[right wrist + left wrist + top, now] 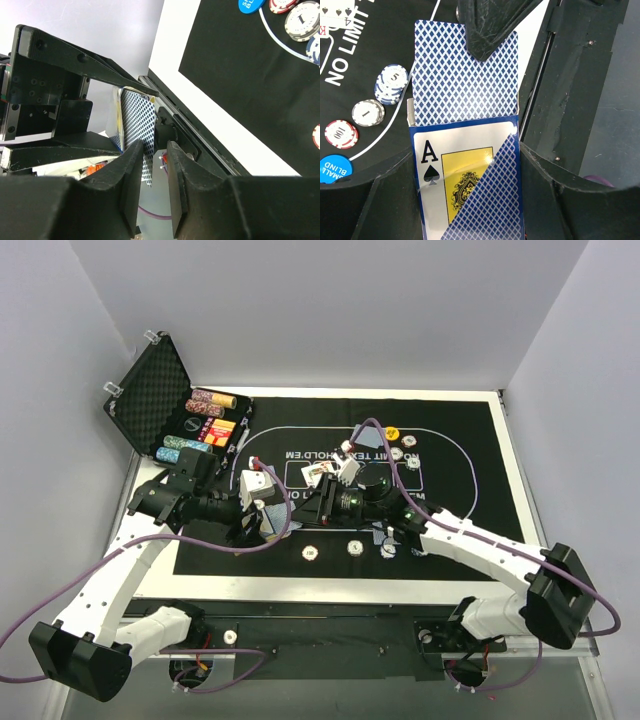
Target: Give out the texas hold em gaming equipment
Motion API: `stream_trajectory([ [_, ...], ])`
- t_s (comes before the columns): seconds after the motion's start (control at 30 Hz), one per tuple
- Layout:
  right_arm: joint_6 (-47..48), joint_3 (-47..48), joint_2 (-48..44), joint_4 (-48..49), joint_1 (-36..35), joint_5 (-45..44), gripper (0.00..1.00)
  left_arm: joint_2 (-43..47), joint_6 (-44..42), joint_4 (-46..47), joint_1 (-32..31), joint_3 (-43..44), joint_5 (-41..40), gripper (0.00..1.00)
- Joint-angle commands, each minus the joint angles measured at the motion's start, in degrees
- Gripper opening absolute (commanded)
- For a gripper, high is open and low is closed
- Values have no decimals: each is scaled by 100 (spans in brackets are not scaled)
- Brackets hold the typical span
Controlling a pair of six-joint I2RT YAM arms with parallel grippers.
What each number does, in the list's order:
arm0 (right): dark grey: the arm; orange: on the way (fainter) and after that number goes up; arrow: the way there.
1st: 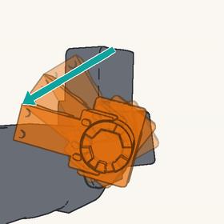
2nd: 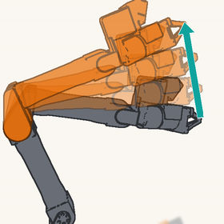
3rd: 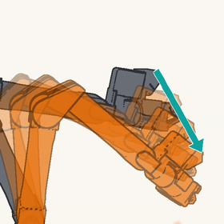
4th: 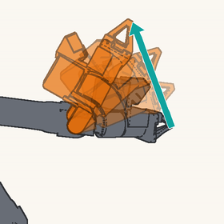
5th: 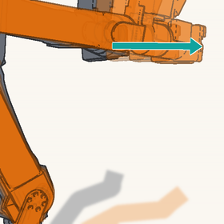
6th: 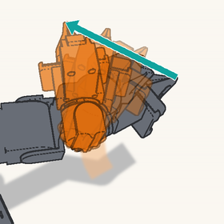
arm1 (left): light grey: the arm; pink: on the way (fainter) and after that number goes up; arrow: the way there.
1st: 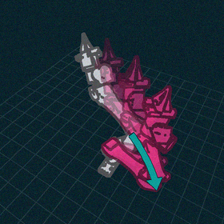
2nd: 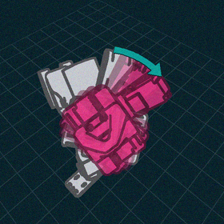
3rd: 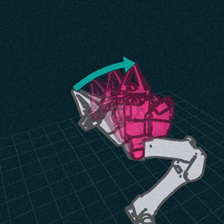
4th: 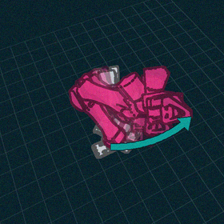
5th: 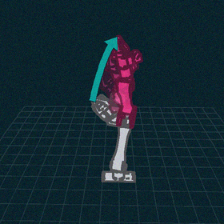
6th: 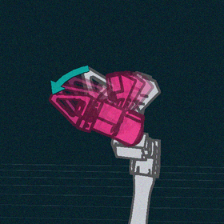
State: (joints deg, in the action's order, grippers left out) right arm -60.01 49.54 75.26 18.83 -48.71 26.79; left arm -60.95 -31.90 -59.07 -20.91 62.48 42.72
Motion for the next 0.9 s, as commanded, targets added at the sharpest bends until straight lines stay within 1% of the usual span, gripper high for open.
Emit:
stream_trajectory([
  [0.0, -2, -32, -337, -108, 54, -130, 18, 118, 26, 335, 16, 115, 149, 0],
  [0.1, -72, -93, -398, -90, 72, -165, 14, 109, 8, 334, 16, 98, 131, 0],
  [0.13, -99, -102, -407, -90, 81, -191, 10, 101, 8, 335, 16, 98, 131, 0],
  [0.2, -108, -120, -460, -142, 125, -217, 4, 101, 0, 335, 16, 89, 114, 0],
  [0.27, -90, -94, -539, -283, 212, -279, 1, 109, 17, 317, 16, 98, 157, 0],
  [0.43, 94, 125, -916, -906, 467, -367, 0, 66, 105, 308, -10, 256, 202, 0],
  [0.63, 604, 521, -1189, -1758, 933, -402, 0, 74, 26, 334, -10, 177, 79, 0],
  [0.73, 709, 741, -1251, -2039, 1179, -367, 0, 66, 35, 335, -10, 159, 52, 0],
  [0.87, 789, 917, -1260, -2138, 1381, -297, 0, 57, 43, 317, -10, 151, 44, 0],
])
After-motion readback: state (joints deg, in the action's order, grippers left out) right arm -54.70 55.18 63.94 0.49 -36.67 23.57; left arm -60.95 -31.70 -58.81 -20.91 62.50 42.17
